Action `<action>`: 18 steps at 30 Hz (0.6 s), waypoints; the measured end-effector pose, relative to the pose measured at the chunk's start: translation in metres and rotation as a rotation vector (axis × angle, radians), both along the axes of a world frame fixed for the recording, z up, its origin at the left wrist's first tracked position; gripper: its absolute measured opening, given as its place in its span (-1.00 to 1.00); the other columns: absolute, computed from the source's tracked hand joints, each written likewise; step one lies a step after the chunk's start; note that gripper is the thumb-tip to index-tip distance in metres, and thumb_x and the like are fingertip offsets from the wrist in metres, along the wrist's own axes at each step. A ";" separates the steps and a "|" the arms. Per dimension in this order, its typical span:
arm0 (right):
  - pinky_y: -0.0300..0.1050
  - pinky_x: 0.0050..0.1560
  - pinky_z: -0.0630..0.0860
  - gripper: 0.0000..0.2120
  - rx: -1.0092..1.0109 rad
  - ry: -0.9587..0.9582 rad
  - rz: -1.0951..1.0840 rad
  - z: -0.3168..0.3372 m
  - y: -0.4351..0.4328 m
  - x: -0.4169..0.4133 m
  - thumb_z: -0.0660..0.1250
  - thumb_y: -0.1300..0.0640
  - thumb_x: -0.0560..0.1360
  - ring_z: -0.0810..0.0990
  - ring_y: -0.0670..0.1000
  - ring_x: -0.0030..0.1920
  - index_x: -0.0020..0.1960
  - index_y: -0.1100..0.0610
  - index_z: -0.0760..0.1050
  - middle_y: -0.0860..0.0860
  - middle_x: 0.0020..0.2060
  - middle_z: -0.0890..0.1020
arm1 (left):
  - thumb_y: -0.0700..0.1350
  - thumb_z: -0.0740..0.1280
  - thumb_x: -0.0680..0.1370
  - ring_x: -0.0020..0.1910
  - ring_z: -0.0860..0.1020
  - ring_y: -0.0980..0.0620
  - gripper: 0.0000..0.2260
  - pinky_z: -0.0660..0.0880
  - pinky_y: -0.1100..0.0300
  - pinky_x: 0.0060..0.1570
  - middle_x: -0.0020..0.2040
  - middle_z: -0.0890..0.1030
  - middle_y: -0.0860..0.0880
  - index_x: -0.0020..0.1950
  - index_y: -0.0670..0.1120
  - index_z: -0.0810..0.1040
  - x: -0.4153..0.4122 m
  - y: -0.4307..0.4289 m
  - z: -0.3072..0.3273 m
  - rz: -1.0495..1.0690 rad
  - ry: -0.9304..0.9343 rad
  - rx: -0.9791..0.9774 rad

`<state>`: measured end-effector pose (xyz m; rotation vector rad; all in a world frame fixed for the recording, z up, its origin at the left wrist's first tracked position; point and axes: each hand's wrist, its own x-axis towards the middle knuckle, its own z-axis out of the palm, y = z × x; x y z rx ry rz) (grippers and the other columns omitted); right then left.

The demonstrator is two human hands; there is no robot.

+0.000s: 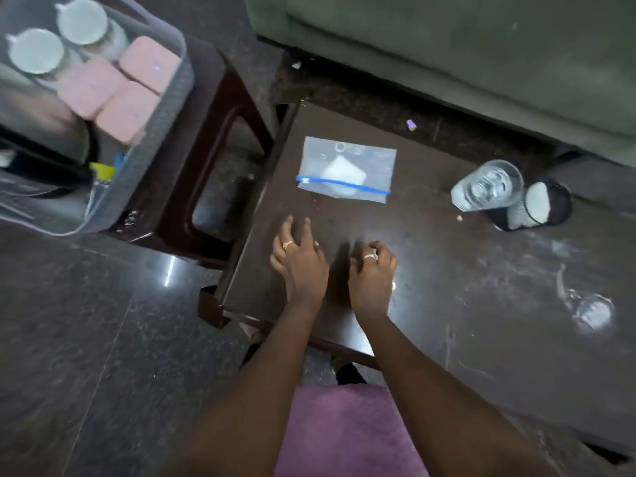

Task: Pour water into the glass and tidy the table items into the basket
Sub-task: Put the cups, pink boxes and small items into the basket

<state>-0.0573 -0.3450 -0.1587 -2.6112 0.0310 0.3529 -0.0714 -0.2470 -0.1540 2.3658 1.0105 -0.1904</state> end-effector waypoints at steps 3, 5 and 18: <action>0.10 0.27 0.41 -0.69 -0.046 0.073 -0.039 -0.011 -0.051 -0.005 0.33 0.24 0.48 0.36 0.25 0.28 0.22 0.27 0.50 0.23 0.25 0.46 | -0.13 0.23 0.54 0.40 0.22 -0.19 -0.61 0.19 -0.14 0.36 0.47 0.25 -0.09 0.38 0.00 0.36 -0.008 -0.042 -0.011 -0.218 0.042 -0.050; 0.07 0.27 0.42 -0.68 -0.033 0.095 -0.051 -0.012 -0.075 -0.006 0.33 0.21 0.49 0.35 0.23 0.28 0.22 0.26 0.50 0.21 0.26 0.44 | -0.10 0.22 0.56 0.40 0.23 -0.17 -0.62 0.20 -0.11 0.37 0.46 0.27 -0.09 0.38 -0.01 0.36 -0.011 -0.069 -0.015 -0.358 0.047 -0.076; -0.12 0.05 0.45 -0.73 0.061 0.267 0.120 -0.017 -0.117 0.002 0.12 0.14 0.61 0.55 0.16 0.08 0.18 0.22 0.50 0.17 0.12 0.54 | -0.28 0.13 0.58 0.26 0.47 -0.11 -0.68 0.31 0.21 0.25 0.27 0.51 -0.19 0.32 -0.19 0.44 -0.001 -0.134 -0.017 -0.286 -0.026 -0.364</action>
